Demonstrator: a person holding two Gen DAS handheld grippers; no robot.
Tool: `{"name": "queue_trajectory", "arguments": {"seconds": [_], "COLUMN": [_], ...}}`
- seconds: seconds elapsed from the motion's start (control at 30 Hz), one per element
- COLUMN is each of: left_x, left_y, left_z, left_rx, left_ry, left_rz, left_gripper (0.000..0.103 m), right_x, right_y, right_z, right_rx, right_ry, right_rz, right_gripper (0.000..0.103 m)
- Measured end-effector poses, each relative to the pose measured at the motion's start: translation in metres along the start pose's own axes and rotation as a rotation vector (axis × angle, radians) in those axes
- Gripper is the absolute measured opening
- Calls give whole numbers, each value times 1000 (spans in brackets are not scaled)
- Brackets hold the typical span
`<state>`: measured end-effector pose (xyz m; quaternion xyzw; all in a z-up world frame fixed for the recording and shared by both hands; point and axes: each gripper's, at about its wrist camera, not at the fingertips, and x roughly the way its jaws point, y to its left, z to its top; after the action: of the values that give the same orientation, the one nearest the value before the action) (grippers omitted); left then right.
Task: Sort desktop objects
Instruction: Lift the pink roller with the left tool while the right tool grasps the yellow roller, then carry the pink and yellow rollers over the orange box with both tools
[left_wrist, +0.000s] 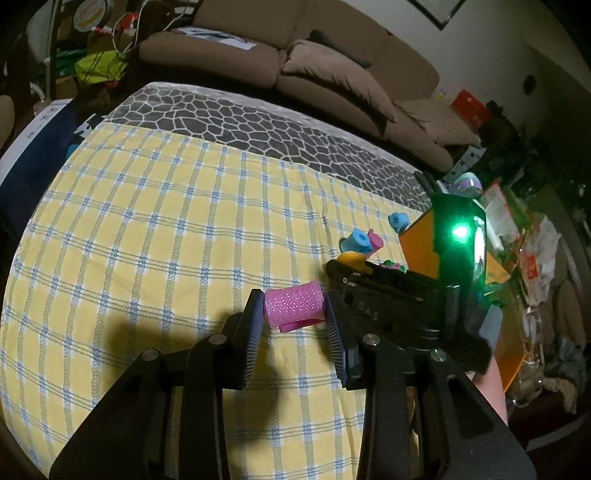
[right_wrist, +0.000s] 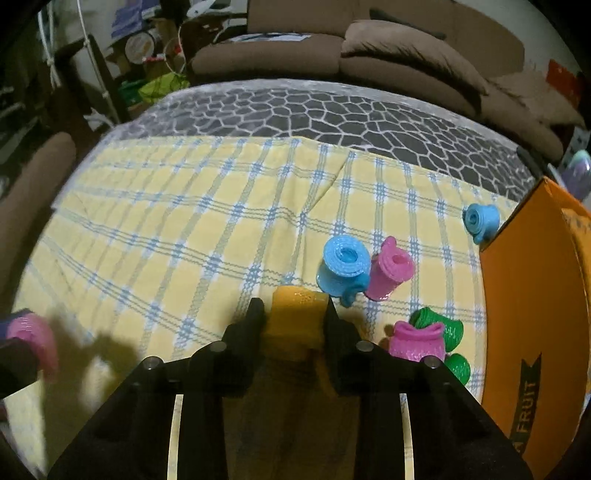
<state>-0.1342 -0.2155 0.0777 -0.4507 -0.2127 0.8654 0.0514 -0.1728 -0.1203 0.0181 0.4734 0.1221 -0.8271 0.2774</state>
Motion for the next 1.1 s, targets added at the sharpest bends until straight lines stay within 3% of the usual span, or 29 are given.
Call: {"name": "queue_trajectory", "arguments": {"seconds": [0.17, 0.37, 0.7, 1.1], "left_x": [-3, -6, -7, -2], "left_y": [-8, -28, -82, -151], "left_z": [0, -3, -11, -34], "left_rx": [6, 32, 95, 220], "left_ry": [-6, -7, -9, 12], "left_rz": [-19, -53, -109, -131], "left_gripper": [31, 31, 31, 31], "right_x": [-25, -71, -145, -191], "right_y": [-16, -31, -57, -96], "right_z": [-2, -3, -17, -55], "right_rx": [119, 174, 154, 195], "right_ry": [-27, -84, -167, -191], "right_rz": [138, 189, 116, 39], "right_gripper": [29, 29, 30, 30]}}
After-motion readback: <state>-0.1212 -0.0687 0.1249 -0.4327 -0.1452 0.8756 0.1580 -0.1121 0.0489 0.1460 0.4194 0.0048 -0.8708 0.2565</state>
